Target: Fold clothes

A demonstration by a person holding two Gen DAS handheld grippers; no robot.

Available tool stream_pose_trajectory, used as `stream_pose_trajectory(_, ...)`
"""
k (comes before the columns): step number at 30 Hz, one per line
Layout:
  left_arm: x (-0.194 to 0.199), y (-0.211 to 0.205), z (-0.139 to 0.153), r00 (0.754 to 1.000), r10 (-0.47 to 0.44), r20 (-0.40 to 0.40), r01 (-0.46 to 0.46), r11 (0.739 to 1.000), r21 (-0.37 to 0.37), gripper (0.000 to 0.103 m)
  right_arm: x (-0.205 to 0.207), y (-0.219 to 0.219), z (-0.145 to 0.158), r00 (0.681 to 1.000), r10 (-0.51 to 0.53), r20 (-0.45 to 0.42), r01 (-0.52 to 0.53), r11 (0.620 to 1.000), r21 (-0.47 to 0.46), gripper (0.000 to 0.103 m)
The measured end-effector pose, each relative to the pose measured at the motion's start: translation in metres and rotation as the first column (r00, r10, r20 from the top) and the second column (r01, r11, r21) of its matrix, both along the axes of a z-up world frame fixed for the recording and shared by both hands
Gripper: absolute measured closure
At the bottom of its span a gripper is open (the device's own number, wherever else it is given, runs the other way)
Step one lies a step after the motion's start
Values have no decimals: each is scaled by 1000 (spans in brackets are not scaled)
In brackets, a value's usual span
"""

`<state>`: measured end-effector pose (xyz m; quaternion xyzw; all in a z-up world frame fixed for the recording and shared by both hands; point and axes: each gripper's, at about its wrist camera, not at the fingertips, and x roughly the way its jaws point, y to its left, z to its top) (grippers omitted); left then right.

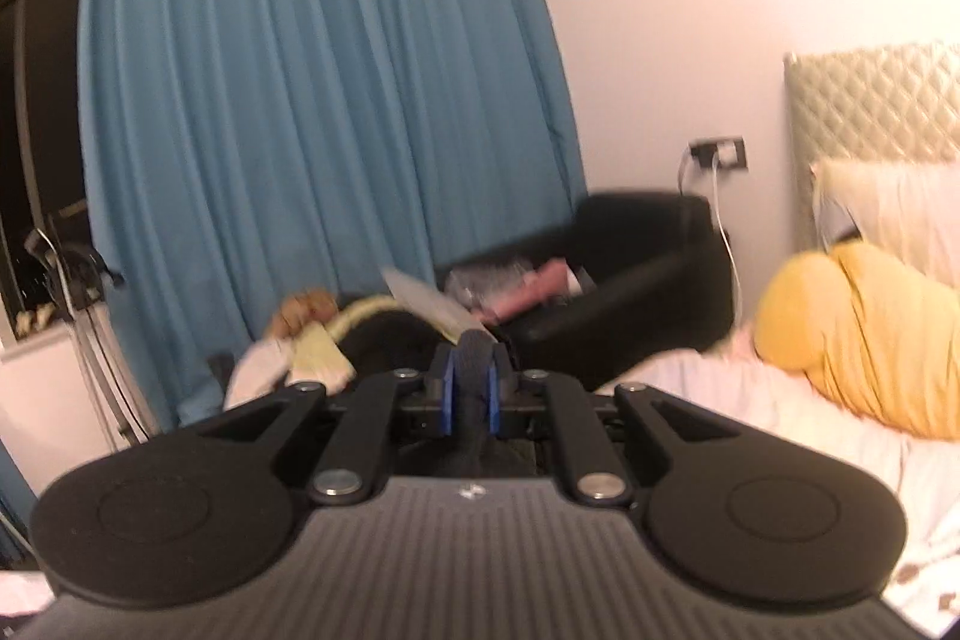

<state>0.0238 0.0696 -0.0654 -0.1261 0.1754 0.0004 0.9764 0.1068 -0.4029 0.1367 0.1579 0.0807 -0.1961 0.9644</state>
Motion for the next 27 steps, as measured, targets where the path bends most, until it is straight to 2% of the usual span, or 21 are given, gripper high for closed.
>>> stream_pose_trajectory(5,2,2,-3,1000,4,-9,-4,1000,7,8,26,-16,-27,998,-45,-42,44,999,-7,92)
stream_pose_trajectory(8,6,3,-5,1000,11,-11,-11,1000,6,8,51,-38,-44,996,-73,-45,72,997,-41,98)
stream_pose_trajectory(12,17,-1,-13,999,12,-37,-11,1000,22,8,101,-69,-81,994,-27,-106,19,997,-76,97)
stream_pose_trajectory(15,29,-9,-20,998,10,-68,-8,1000,30,8,105,-87,-120,993,-32,-111,32,999,0,94)
stream_pose_trajectory(17,35,-12,-23,997,2,-78,1,999,40,8,93,-95,-151,992,-59,-112,68,995,72,93)
stream_pose_trajectory(20,37,-14,-25,996,-10,-86,15,998,55,8,65,-101,-195,988,-109,-107,132,960,248,76)
stream_pose_trajectory(21,36,-14,-25,996,-14,-89,19,998,52,8,60,-99,-203,989,-98,-114,128,948,291,61)
stream_pose_trajectory(23,30,-11,-23,996,-22,-88,26,999,42,8,51,-94,-220,989,-74,-129,118,920,373,50)
stream_pose_trajectory(25,23,-10,-20,996,-27,-79,30,999,33,8,42,-90,-236,989,-49,-141,108,885,453,50)
stream_pose_trajectory(26,20,-9,-18,997,-28,-76,30,999,30,8,44,-90,-234,991,-10,-130,72,871,485,50)
stream_pose_trajectory(27,17,-9,-16,997,-31,-73,33,999,27,8,46,-91,-232,993,30,-117,35,856,516,44)
